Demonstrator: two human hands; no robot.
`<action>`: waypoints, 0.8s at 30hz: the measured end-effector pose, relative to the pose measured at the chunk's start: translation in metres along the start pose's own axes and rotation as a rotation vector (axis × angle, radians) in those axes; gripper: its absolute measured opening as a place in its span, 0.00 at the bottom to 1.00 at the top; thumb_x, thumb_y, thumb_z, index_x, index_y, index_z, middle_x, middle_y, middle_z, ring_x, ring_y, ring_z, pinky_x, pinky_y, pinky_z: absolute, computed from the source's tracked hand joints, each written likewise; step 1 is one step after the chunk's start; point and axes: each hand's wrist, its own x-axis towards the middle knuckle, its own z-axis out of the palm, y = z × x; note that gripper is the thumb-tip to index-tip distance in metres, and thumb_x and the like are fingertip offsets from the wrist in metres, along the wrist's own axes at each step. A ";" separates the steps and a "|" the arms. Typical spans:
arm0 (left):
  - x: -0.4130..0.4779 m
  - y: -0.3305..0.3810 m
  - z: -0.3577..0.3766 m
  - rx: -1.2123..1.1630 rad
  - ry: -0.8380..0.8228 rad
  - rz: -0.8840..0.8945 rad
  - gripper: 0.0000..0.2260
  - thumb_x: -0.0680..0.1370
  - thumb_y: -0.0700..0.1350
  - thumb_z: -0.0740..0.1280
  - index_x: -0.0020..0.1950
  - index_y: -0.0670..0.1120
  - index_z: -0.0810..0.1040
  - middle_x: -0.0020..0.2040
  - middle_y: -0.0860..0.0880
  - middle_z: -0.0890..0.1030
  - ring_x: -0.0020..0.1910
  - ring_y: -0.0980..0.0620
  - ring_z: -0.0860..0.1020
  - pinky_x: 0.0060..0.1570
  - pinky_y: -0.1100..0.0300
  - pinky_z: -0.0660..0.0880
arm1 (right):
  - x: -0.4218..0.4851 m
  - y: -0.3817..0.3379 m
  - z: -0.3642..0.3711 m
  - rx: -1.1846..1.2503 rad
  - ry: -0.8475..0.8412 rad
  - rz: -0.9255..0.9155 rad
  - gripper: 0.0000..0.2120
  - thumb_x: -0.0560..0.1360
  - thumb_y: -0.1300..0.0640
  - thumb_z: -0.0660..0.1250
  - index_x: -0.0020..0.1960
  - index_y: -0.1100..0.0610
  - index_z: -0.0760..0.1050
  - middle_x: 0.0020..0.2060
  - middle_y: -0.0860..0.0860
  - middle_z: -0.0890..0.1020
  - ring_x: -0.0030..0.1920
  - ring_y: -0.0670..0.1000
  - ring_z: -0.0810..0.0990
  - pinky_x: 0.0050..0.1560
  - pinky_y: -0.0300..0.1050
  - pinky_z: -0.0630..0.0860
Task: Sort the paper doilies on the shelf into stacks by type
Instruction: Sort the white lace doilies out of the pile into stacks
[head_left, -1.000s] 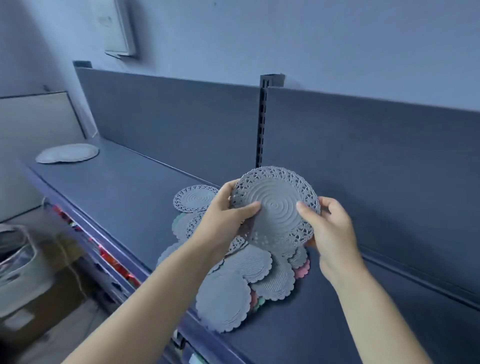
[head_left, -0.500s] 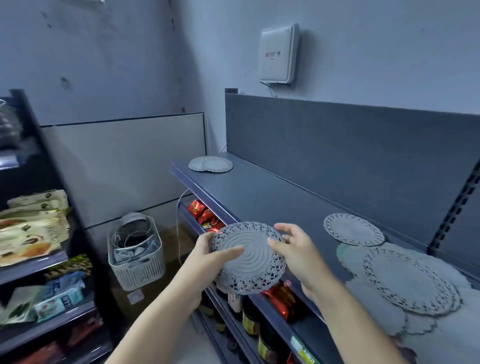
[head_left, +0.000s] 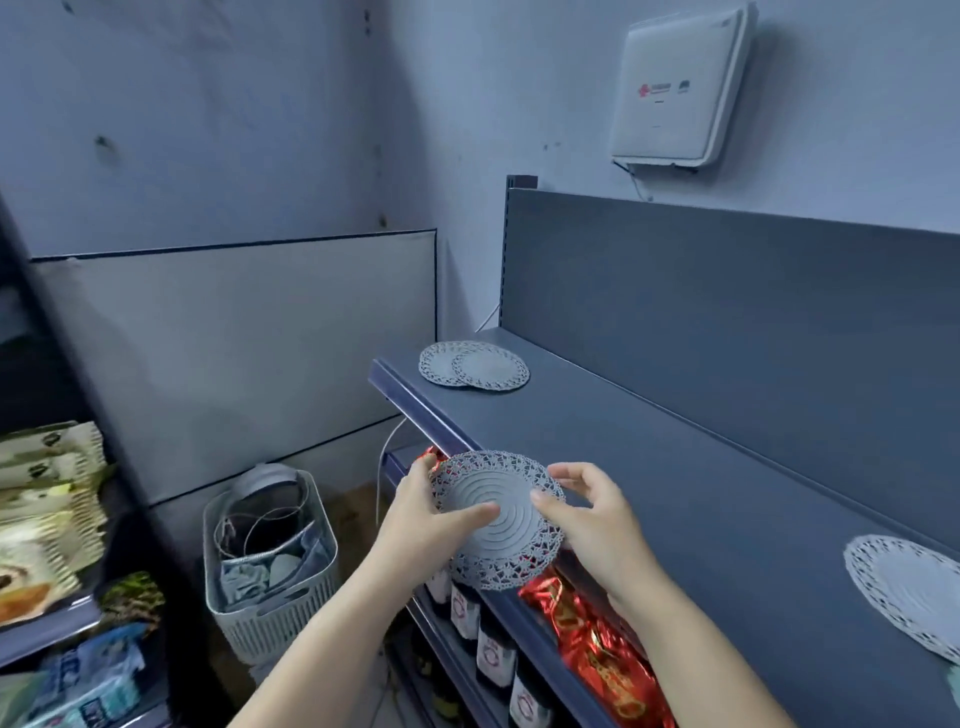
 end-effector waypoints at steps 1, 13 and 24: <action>0.020 -0.001 -0.001 0.053 0.001 0.011 0.38 0.70 0.51 0.75 0.75 0.49 0.59 0.73 0.51 0.65 0.66 0.57 0.66 0.64 0.61 0.63 | 0.018 0.001 0.006 0.015 0.009 -0.002 0.11 0.73 0.57 0.70 0.55 0.51 0.75 0.52 0.39 0.75 0.62 0.48 0.74 0.65 0.54 0.71; 0.234 0.004 -0.008 0.333 -0.099 0.111 0.39 0.72 0.53 0.72 0.77 0.47 0.54 0.74 0.51 0.59 0.71 0.53 0.63 0.67 0.57 0.63 | 0.202 -0.010 0.054 -0.045 0.053 0.027 0.11 0.73 0.56 0.69 0.54 0.48 0.74 0.51 0.36 0.74 0.56 0.47 0.76 0.60 0.50 0.74; 0.390 0.004 0.017 0.915 -0.208 0.374 0.26 0.76 0.58 0.63 0.68 0.44 0.67 0.67 0.47 0.70 0.65 0.44 0.68 0.60 0.55 0.67 | 0.322 0.012 0.050 -0.609 0.030 0.027 0.18 0.77 0.52 0.65 0.66 0.48 0.70 0.64 0.44 0.74 0.64 0.46 0.72 0.61 0.42 0.70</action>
